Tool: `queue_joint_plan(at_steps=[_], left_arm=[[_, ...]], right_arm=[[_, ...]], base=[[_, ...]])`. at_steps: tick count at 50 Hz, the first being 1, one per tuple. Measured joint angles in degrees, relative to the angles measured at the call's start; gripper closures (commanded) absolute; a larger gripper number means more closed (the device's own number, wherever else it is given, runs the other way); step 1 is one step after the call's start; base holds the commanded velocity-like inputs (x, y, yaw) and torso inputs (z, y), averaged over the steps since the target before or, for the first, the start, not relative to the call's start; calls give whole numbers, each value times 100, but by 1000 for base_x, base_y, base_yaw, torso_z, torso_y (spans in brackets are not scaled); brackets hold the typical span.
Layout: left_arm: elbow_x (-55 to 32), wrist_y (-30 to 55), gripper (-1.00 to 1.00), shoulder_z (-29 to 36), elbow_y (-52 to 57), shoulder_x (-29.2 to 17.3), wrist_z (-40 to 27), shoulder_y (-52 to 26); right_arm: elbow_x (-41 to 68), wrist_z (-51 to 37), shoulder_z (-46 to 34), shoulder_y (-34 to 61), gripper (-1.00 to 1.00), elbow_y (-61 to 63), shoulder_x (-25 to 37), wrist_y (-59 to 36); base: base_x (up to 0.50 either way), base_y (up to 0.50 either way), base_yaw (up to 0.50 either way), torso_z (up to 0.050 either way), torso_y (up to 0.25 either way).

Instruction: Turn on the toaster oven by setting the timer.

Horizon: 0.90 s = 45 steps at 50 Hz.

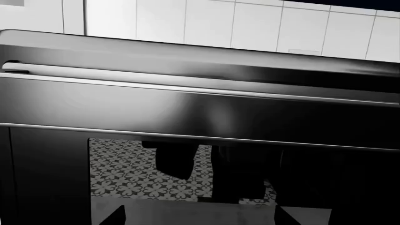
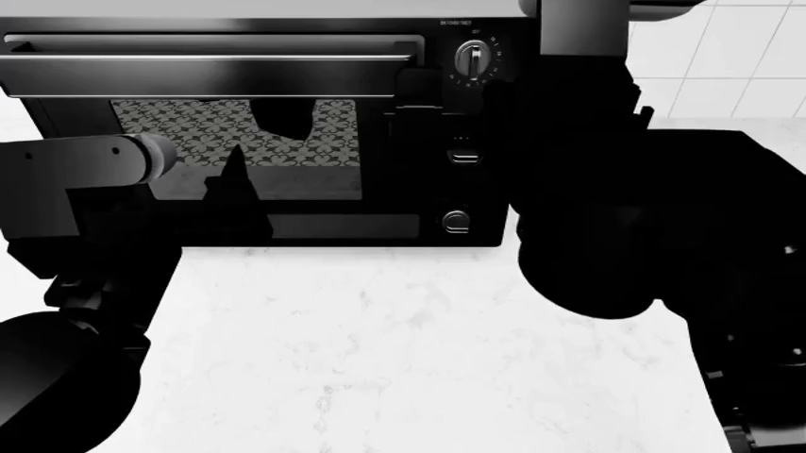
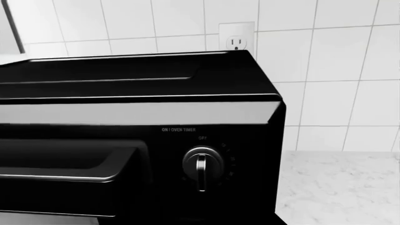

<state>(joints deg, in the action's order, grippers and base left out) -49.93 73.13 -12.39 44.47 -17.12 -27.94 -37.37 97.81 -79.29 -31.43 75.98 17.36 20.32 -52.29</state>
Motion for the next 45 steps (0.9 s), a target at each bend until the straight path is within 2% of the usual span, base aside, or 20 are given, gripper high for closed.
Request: queue_joint_plan(at_steps=[45], left_arm=[[-238, -83, -100, -22, -17, -87, -179, 45]], right_arm=[[-490, 192, -278, 127, -100, -464, -142, 150]], base=[[0, 0, 0, 0, 0]])
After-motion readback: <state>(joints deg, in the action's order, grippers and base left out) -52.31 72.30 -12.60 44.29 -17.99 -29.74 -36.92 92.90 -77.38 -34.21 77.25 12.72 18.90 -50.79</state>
